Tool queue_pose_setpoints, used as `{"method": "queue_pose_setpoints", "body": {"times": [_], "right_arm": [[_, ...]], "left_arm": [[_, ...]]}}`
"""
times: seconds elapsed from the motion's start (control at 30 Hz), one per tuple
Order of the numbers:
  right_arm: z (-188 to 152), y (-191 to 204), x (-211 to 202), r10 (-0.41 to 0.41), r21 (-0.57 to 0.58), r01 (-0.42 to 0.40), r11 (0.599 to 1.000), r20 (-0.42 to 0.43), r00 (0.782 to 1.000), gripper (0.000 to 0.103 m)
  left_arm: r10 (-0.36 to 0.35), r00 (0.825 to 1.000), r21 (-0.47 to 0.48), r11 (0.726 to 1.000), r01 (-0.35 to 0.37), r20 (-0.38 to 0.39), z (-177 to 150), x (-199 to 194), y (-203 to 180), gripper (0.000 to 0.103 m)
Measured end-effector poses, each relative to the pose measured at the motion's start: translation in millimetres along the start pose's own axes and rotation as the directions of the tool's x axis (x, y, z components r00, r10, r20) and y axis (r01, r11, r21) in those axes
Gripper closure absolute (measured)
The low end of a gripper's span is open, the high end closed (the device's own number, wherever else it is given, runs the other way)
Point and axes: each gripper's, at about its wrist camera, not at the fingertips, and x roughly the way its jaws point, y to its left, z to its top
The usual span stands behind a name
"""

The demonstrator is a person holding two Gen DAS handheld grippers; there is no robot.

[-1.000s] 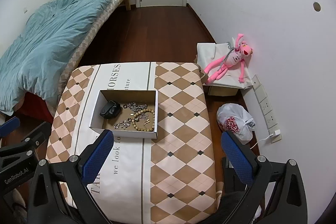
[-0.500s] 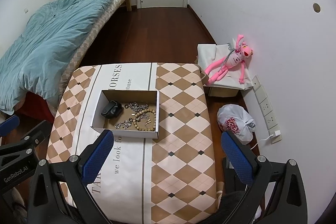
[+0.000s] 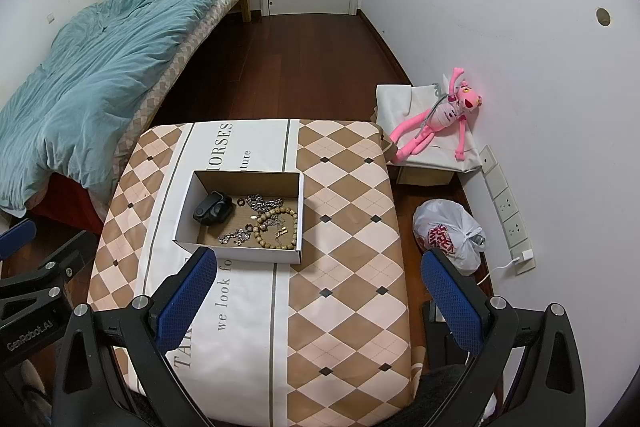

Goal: Organize jewelry

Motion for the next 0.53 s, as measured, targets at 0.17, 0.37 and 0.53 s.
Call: {"method": "queue_pose_setpoints", "body": {"times": [0.17,0.37,0.53], "right_arm": [[0.0,-0.8,-0.7,-0.001,0.002,0.001,1.0,0.003,1.0,0.0],[0.5,-3.7,-1.0,-0.003,0.003,0.003,1.0,0.002,1.0,0.0],[1.1,-8.1,-1.1,-0.003,0.0,0.003,1.0,0.002,1.0,0.0]], "left_arm": [[-0.004,1.0,0.0,1.0,0.004,0.002,-0.4,-0.6,-0.1,0.005],[-0.002,1.0,0.003,1.0,0.002,0.003,-0.4,-1.5,-0.4,0.005],[-0.007,1.0,0.004,1.0,0.007,0.024,-0.3,-5.5,-1.2,0.005]]}}
